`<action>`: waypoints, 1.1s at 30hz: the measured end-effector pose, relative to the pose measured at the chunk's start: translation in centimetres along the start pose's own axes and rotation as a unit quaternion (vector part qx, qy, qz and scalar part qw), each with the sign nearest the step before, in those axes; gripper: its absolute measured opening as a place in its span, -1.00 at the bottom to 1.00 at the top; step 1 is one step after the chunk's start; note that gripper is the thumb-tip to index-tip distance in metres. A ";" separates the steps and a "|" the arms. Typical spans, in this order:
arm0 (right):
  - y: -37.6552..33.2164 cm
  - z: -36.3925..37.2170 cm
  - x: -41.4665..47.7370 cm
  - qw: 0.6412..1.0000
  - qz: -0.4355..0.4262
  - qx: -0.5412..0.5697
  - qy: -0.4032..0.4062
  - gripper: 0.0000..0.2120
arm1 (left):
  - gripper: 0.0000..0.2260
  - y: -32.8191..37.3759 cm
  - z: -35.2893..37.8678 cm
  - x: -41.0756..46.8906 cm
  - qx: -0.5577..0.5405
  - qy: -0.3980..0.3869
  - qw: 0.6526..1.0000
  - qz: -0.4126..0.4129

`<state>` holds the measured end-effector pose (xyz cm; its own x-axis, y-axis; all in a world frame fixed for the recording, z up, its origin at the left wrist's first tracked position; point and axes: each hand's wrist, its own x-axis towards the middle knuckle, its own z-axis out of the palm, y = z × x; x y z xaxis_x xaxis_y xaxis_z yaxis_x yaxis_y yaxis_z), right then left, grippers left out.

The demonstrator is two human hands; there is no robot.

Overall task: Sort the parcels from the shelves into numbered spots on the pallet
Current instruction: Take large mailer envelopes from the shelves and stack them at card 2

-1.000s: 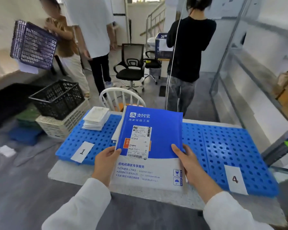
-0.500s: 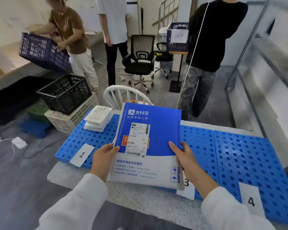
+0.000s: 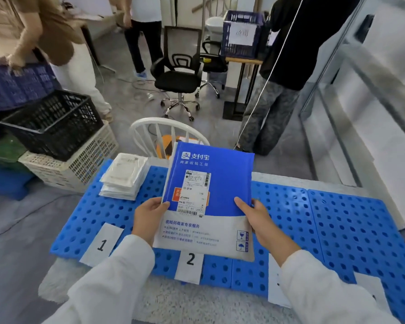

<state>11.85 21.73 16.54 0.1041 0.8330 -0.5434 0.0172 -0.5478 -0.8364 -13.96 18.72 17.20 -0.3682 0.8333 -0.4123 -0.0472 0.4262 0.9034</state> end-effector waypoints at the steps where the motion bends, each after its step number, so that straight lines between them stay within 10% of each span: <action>1: -0.1 0.7 0.7 1.000 0.005 -0.002 0.004 -0.56 | -0.91 -0.1 -0.2 1.1 0.003 -0.002 1.000 -0.007; 33: 2.0 7.4 12.6 0.981 0.052 -0.165 0.090 -0.54 | -0.88 -5.4 0.6 17.2 0.200 -0.109 0.974 -0.017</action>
<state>5.83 31.74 7.46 0.2963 0.7598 -0.5787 0.3148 -0.6497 -0.6919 -19.48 30.95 5.20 -0.1641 0.8524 -0.4966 0.3251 0.5220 0.7886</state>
